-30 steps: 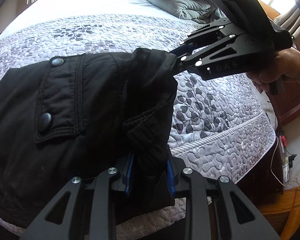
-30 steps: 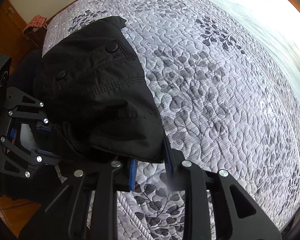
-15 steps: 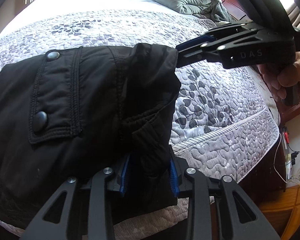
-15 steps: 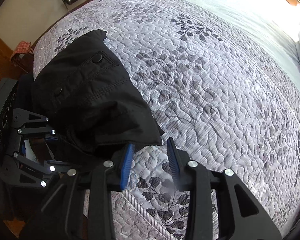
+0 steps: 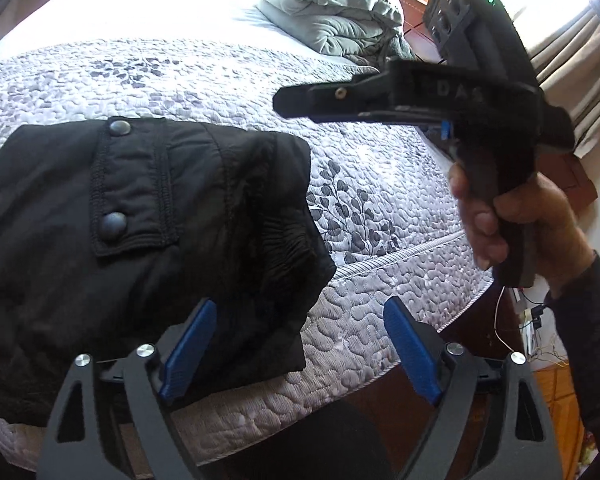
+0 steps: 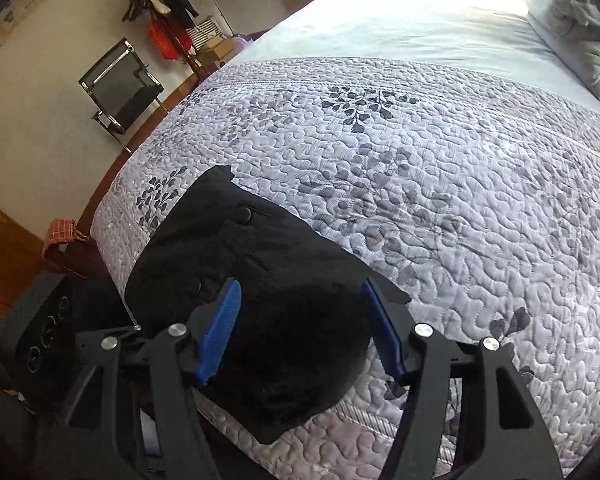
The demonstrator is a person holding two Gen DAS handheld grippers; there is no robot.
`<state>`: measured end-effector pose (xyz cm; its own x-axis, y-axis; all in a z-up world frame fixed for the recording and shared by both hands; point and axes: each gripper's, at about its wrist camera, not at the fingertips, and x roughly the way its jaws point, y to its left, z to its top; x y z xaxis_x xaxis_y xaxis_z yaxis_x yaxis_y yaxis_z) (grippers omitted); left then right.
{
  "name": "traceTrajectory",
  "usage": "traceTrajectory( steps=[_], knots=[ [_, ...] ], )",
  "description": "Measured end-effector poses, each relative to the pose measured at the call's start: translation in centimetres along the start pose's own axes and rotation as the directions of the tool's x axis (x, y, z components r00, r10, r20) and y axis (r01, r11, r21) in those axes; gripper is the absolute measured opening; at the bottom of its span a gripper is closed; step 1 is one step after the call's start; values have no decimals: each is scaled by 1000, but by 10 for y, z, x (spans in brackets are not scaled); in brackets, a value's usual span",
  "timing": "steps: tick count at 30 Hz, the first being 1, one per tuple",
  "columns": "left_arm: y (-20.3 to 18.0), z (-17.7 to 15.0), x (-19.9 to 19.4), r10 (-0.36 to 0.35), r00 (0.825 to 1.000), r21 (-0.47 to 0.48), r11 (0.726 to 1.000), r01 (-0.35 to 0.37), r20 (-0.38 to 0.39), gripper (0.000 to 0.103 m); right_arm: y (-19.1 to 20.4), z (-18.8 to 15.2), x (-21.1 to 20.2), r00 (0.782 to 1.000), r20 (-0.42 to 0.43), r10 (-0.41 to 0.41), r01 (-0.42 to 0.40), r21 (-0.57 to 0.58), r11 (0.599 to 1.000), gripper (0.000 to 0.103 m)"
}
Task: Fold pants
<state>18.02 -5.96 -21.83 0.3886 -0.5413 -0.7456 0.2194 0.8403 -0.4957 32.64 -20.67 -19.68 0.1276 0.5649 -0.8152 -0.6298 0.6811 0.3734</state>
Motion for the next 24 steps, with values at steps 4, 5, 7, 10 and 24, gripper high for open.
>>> traceTrajectory(
  steps=[4, 5, 7, 10, 24],
  knots=[
    [17, 0, -15, 40, 999, -8, 999, -40, 20, 88, -28, -12, 32, 1000, -24, 6, -4, 98, 995, 62],
    [22, 1, -16, 51, 998, -15, 999, -51, 21, 88, -37, -19, 39, 999, -35, -11, 15, 126, 992, 62],
    [35, 2, -17, 64, 998, -43, 997, -64, 10, 88, -54, -34, 54, 997, -74, -19, 32, 180, 983, 65],
    [54, 5, -27, 51, 999, -88, 995, -49, 12, 88, -49, -49, 38, 999, -19, -47, 50, 175, 983, 62],
    [128, 21, -40, 106, 994, -185, 978, -97, 36, 91, 15, -134, 38, 999, 23, -48, 42, 231, 972, 38]
  ],
)
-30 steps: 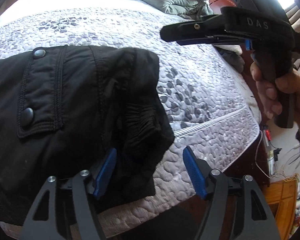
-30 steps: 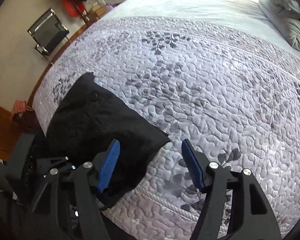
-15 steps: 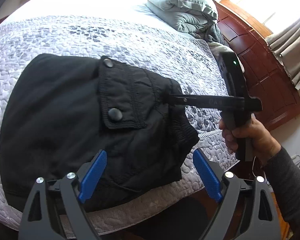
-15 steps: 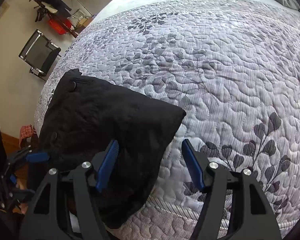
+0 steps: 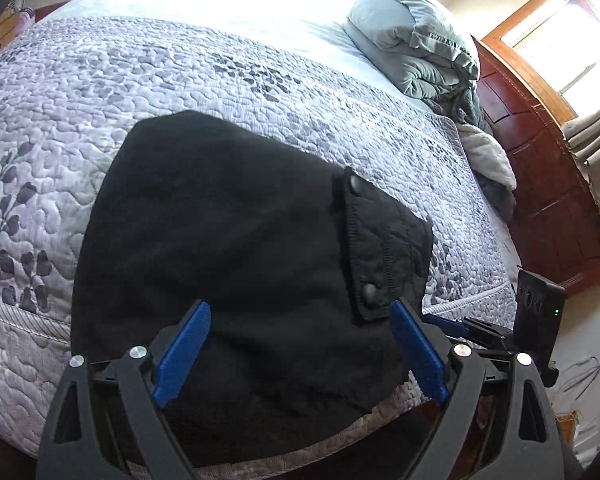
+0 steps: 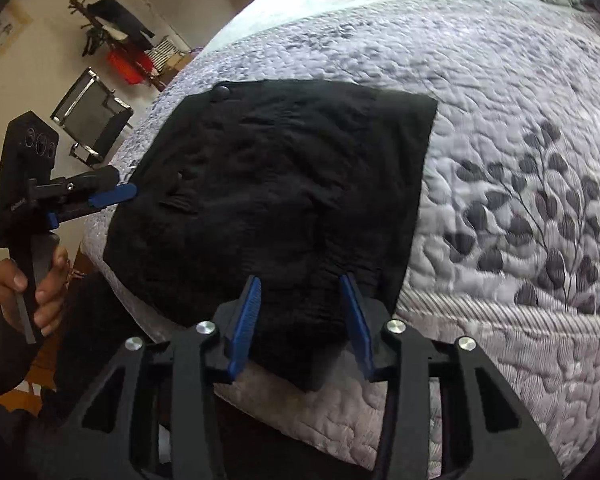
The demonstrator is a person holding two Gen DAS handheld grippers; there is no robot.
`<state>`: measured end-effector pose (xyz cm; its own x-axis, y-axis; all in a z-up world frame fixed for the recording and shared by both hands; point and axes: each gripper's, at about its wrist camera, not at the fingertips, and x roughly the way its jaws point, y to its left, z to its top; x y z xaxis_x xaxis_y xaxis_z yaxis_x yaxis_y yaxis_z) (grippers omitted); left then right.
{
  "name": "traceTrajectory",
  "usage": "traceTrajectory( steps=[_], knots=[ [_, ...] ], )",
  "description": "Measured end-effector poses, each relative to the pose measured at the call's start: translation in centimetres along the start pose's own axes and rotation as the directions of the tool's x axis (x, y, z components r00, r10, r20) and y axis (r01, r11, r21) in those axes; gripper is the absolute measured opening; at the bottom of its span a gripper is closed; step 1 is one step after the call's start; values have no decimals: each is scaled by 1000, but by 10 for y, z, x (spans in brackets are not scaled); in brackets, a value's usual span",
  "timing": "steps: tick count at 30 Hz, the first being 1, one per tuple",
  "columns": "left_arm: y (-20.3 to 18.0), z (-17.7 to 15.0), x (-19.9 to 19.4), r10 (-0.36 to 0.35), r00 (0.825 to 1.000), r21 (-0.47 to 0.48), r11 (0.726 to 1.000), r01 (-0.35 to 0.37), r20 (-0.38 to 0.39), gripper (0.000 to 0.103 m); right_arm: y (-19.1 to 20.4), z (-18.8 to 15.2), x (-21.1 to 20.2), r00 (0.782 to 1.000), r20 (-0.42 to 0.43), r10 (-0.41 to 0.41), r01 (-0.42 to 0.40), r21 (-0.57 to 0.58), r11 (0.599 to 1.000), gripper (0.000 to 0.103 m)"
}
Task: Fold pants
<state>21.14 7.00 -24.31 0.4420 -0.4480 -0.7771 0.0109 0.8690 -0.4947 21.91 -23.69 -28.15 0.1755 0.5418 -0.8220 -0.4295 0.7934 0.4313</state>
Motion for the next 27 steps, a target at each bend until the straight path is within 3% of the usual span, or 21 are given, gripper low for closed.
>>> traceTrajectory(
  steps=[4, 8, 12, 15, 17, 19, 21, 23, 25, 27],
  knots=[
    [-3, -4, 1, 26, 1000, 40, 999, -26, -7, 91, 0, 3, -27, 999, 43, 1, -3, 53, 999, 43],
    [-6, -9, -18, 22, 1000, 60, 998, -23, 22, 91, 12, 35, -58, 985, 170, 12, -25, 71, 997, 52],
    [-19, -10, -38, 31, 999, 80, 996, -34, 40, 91, 14, 73, -40, 972, 223, 73, -98, 106, 990, 55],
    [-33, -10, -55, 103, 992, 149, 982, -112, 69, 91, -5, 89, -1, 982, 169, 84, -115, 182, 977, 54],
    [-38, -8, -65, 138, 987, 183, 971, -152, 85, 91, -25, 89, 25, 992, 109, 61, -85, 231, 969, 34],
    [-38, -4, -70, 178, 980, 200, 961, -193, 93, 91, -42, 82, 29, 993, 104, 61, -87, 268, 960, 27],
    [-35, 0, -71, 208, 974, 204, 953, -223, 93, 91, -47, 79, 16, 988, 132, 78, -114, 288, 951, 27],
    [-30, 5, -70, 222, 971, 201, 951, -235, 83, 91, -39, 76, -8, 981, 182, 67, -116, 277, 954, 55],
    [-24, 11, -68, 229, 970, 195, 951, -240, 75, 91, -20, 67, -29, 966, 226, 127, -180, 236, 955, 56],
    [-18, 16, -64, 241, 968, 192, 949, -250, 69, 91, -1, 59, -38, 964, 223, 142, -187, 197, 962, 56]
  ],
)
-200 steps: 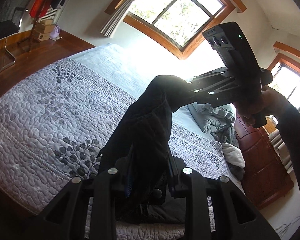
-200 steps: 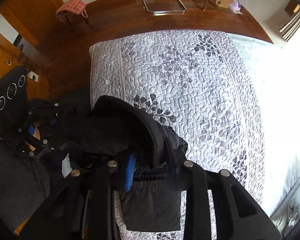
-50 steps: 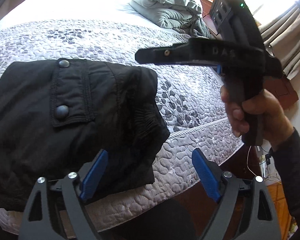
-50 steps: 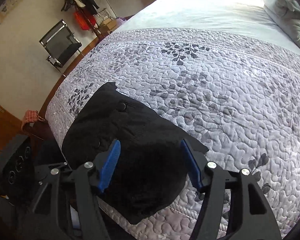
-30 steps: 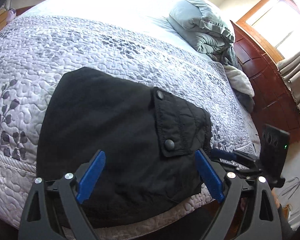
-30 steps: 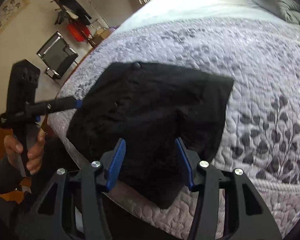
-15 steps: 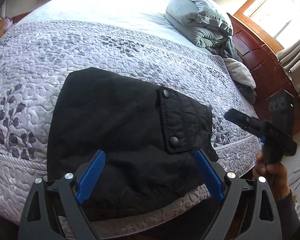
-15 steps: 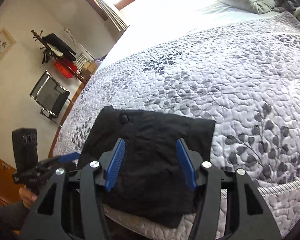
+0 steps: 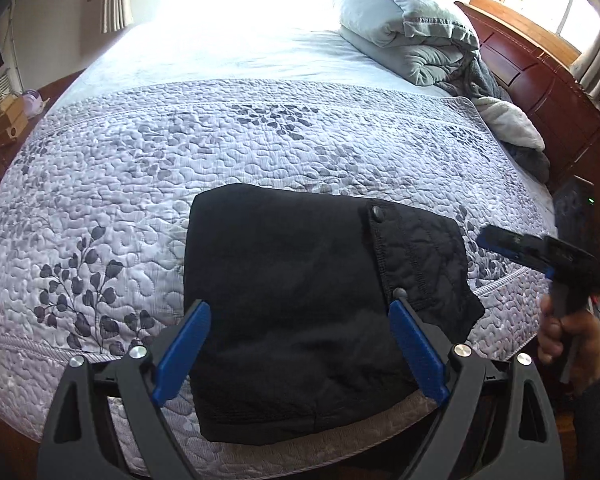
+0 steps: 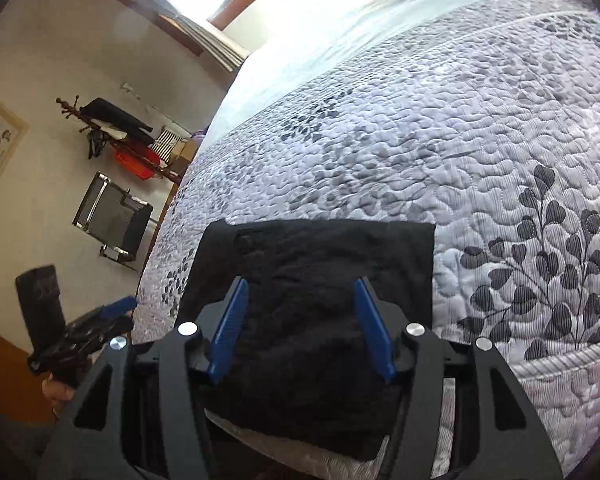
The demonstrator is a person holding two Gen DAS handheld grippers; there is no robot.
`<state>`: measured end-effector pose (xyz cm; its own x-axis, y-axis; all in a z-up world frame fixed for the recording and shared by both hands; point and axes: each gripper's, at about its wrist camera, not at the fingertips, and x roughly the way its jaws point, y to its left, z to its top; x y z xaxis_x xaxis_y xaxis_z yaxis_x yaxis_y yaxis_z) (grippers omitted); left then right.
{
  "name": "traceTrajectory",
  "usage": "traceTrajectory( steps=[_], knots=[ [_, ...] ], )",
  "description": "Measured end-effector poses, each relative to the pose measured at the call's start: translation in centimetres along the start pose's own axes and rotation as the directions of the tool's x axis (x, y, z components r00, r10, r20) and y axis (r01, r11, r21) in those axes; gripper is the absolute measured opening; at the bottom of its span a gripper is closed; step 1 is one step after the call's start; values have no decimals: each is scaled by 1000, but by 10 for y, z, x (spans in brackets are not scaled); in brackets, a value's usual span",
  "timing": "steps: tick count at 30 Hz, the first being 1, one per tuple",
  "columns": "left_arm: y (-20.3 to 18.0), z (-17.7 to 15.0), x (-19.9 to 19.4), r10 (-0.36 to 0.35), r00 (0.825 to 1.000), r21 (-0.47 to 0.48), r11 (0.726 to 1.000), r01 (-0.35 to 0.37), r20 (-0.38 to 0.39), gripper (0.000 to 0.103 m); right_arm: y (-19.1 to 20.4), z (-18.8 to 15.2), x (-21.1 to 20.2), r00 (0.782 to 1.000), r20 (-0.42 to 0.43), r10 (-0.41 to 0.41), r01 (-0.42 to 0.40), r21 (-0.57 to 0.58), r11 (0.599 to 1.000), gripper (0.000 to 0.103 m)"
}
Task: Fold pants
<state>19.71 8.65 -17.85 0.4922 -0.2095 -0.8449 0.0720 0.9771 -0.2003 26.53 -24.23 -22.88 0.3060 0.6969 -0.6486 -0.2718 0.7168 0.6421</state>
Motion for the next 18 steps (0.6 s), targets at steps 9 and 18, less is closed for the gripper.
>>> traceTrajectory(
  steps=[9, 18],
  knots=[
    [34, 6, 38, -32, 995, -25, 999, 30, -91, 91, -13, -64, 29, 984, -156, -84, 89, 25, 996, 46],
    [128, 9, 55, -202, 973, -108, 976, 190, -109, 95, -45, -53, -15, 993, -119, -24, 46, 182, 982, 91]
  ],
)
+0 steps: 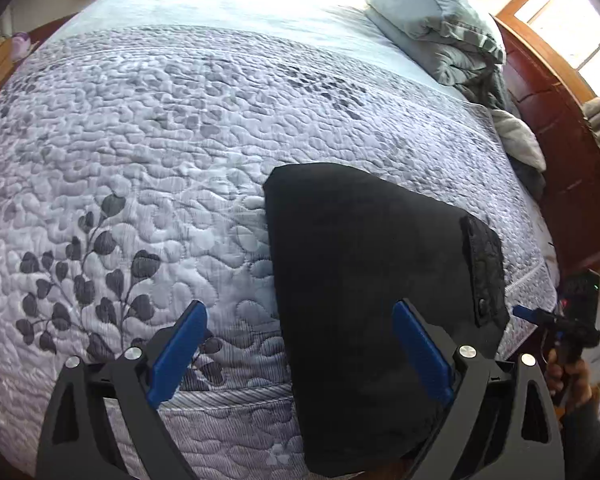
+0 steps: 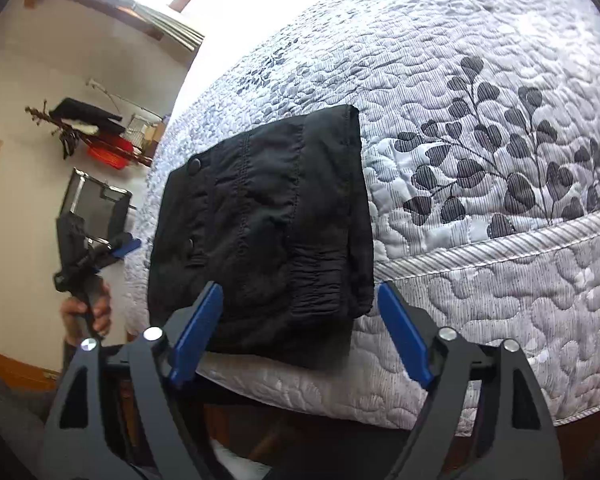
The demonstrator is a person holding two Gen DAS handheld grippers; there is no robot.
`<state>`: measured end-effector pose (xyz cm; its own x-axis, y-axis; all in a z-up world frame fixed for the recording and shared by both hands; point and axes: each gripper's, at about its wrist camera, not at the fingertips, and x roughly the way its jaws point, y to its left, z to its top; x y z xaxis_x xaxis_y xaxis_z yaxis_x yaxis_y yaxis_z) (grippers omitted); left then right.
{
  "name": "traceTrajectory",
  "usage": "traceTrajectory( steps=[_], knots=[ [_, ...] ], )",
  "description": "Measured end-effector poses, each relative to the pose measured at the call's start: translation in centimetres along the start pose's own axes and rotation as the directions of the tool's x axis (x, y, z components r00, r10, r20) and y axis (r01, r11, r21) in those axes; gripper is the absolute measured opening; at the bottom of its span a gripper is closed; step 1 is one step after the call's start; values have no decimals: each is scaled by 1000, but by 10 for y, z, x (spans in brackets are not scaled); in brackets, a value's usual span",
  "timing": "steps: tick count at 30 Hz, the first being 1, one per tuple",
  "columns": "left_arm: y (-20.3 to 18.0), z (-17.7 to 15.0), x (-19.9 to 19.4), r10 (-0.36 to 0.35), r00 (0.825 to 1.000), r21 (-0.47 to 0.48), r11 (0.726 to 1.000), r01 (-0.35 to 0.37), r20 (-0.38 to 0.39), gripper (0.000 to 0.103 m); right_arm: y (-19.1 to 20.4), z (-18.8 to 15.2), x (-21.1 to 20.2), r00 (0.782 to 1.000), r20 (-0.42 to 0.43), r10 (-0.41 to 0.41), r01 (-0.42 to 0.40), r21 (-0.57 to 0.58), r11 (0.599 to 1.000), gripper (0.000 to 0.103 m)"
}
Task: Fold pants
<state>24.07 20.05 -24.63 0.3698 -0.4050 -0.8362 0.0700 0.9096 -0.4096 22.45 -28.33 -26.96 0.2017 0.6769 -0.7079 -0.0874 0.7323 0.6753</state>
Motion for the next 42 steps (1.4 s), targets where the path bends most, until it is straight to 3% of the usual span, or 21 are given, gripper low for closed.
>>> traceTrajectory(
  steps=[2, 4, 6, 8, 10, 12, 16, 18, 22, 25, 28, 30, 31, 33, 35, 37, 42],
  knots=[
    [11, 2, 12, -166, 984, -19, 986, 166, -64, 95, -14, 9, 6, 996, -40, 85, -81, 96, 992, 96],
    [24, 3, 31, -308, 939, -98, 950, 296, -151, 95, -30, 18, 16, 986, -83, 143, -124, 196, 973, 96],
    [34, 2, 47, -382, 904, -149, 922, 357, -194, 95, -42, 27, 27, 972, -112, 207, -173, 255, 951, 97],
    [39, 0, 62, -418, 875, -191, 905, 379, -243, 95, -52, 37, 38, 962, -145, 231, -182, 287, 940, 97],
    [43, -2, 77, -473, 836, -231, 878, 419, -279, 95, -60, 44, 49, 950, -172, 261, -198, 311, 929, 98],
    [51, -4, 88, -504, 821, -289, 855, 430, -270, 96, -65, 47, 59, 941, -195, 277, -203, 330, 922, 99],
    [56, -4, 98, -597, 767, -364, 786, 501, -234, 99, -60, 49, 83, 921, -272, 280, -190, 314, 930, 99],
    [52, -5, 101, -585, 773, -363, 795, 486, -245, 99, -51, 46, 94, 912, -296, 284, -197, 292, 936, 100],
    [34, -5, 109, -611, 739, -355, 783, 511, -283, 99, -45, 48, 104, 910, -302, 283, -200, 276, 940, 101],
    [26, -5, 117, -594, 744, -351, 797, 492, -306, 99, -49, 48, 103, 911, -278, 303, -218, 297, 930, 101],
    [25, -6, 117, -599, 753, -371, 787, 492, -272, 96, -47, 49, 103, 916, -266, 299, -220, 290, 931, 101],
    [24, -8, 117, -587, 764, -378, 793, 477, -267, 74, -39, 53, 106, 920, -263, 290, -220, 263, 939, 101],
    [26, -10, 118, -579, 769, -384, 797, 466, -271, 71, -36, 54, 107, 921, -267, 283, -219, 243, 945, 100],
    [29, -12, 116, -579, 773, -405, 792, 456, -261, 58, -30, 55, 109, 923, -264, 279, -226, 214, 950, 89],
    [28, -12, 111, -569, 786, -406, 795, 451, -242, 48, -24, 57, 106, 927, -256, 274, -229, 192, 954, 66],
    [27, -11, 102, -556, 798, -388, 805, 448, -231, 40, -18, 60, 100, 927, -243, 287, -247, 183, 952, 55],
    [24, 2, 81, -527, 825, -359, 825, 437, -206, 33, 10, 74, 89, 924, -231, 305, -279, 136, 950, 47]
  ],
)
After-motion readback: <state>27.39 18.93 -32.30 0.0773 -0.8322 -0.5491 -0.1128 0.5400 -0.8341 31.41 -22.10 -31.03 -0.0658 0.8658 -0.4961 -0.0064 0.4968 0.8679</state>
